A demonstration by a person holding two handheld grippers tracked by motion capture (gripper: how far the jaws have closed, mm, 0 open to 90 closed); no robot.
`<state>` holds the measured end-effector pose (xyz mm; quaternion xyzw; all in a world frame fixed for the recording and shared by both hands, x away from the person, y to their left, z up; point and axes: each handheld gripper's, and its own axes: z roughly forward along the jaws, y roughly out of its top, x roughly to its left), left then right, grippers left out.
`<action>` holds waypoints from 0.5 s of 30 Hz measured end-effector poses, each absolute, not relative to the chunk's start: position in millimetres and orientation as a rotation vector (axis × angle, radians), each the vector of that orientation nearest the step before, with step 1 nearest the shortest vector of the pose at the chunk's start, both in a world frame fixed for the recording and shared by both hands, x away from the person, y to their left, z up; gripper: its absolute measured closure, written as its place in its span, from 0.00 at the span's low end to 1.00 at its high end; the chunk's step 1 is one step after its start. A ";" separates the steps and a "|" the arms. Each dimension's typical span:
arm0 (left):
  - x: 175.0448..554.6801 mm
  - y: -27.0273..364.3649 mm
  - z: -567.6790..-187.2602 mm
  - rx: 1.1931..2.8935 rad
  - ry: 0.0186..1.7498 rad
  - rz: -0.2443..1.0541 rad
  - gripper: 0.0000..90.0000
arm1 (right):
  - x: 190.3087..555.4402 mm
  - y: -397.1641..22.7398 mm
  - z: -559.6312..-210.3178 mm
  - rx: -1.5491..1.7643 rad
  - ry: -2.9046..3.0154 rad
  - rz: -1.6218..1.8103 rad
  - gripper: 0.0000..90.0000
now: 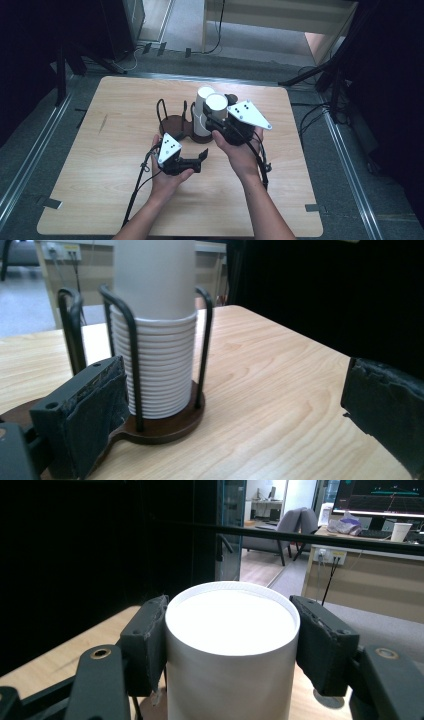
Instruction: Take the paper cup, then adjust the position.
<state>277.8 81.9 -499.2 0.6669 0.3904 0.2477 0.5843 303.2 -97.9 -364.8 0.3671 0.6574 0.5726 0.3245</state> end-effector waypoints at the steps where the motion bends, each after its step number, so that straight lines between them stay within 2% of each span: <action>1: 275.4 81.4 -498.9 1.560 0.897 0.576 0.00 | 300.4 -99.5 -366.6 0.968 1.731 1.507 0.40; 15: 261.0 83.5 -499.7 1.634 0.785 0.521 0.00 | 272.9 -113.8 -388.3 0.983 1.773 1.524 0.40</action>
